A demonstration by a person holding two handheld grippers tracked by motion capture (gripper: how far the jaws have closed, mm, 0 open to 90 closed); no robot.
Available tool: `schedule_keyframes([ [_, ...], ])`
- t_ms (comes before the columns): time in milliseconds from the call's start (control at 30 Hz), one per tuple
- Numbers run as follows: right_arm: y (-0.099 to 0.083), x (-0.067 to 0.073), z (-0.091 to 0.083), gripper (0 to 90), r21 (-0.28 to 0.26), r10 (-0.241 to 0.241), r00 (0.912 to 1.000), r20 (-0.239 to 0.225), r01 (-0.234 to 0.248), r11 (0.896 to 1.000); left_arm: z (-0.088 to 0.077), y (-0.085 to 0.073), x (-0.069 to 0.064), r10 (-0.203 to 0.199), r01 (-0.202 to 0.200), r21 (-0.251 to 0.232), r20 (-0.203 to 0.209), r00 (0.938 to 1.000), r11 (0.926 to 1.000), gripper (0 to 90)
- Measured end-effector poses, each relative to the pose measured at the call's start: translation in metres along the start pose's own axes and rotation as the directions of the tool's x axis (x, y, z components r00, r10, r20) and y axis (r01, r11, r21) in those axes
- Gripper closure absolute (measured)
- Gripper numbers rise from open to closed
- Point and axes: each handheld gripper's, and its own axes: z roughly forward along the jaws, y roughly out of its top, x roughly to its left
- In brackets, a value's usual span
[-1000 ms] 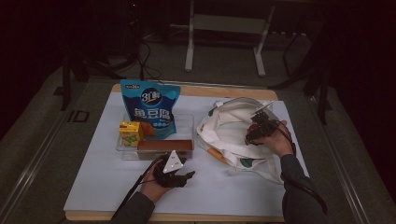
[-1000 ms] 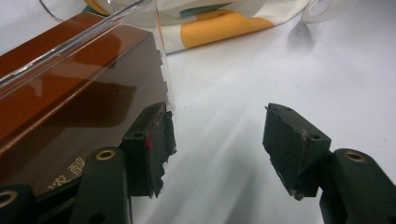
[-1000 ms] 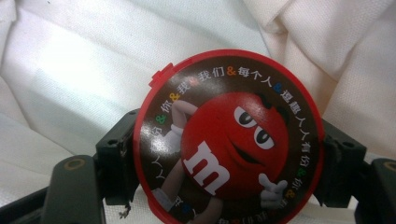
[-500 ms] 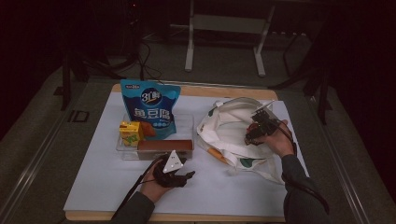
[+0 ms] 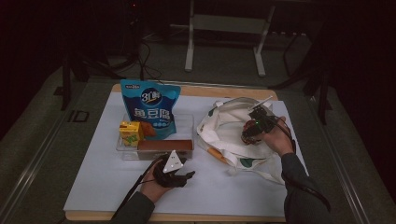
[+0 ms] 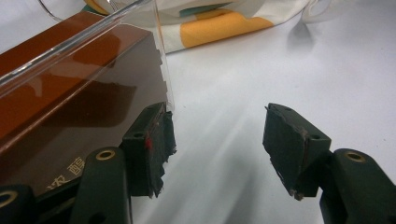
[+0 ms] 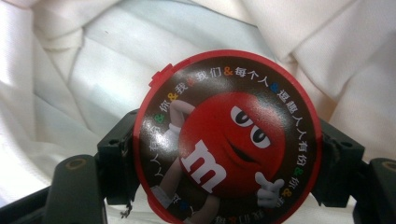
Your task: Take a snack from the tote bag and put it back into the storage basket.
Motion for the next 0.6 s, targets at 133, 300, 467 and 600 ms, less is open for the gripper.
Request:
schedule_keyframes([
  [133, 0.002, 0.004, -0.003, 25.7, -0.002, -0.017, 0.9999, -0.002, 0.017, 1.0, 0.0, 0.0, 0.0, 0.0, 0.0, 0.0, 0.001, 1.0, 1.0, 40.6],
  [300, 0.006, 0.011, -0.007, 25.7, -0.006, -0.033, 0.9994, -0.005, 0.033, 0.999, 0.0, 0.0, 0.0, -0.002, 0.002, -0.002, 0.0, 1.0, 1.0, 40.6],
  [467, 0.009, 0.017, -0.011, 25.7, -0.01, -0.052, 0.9986, -0.01, 0.052, 0.999, 0.0, 0.0, 0.0, -0.001, 0.001, -0.001, 0.0, 1.0, 1.0, 40.6],
  [600, 0.011, 0.022, -0.014, 25.7, -0.014, -0.061, 0.998, -0.017, 0.061, 0.998, 0.0, 0.0, 0.0, -0.001, 0.001, -0.001, 0.0, 1.0, 1.0, 40.6],
])
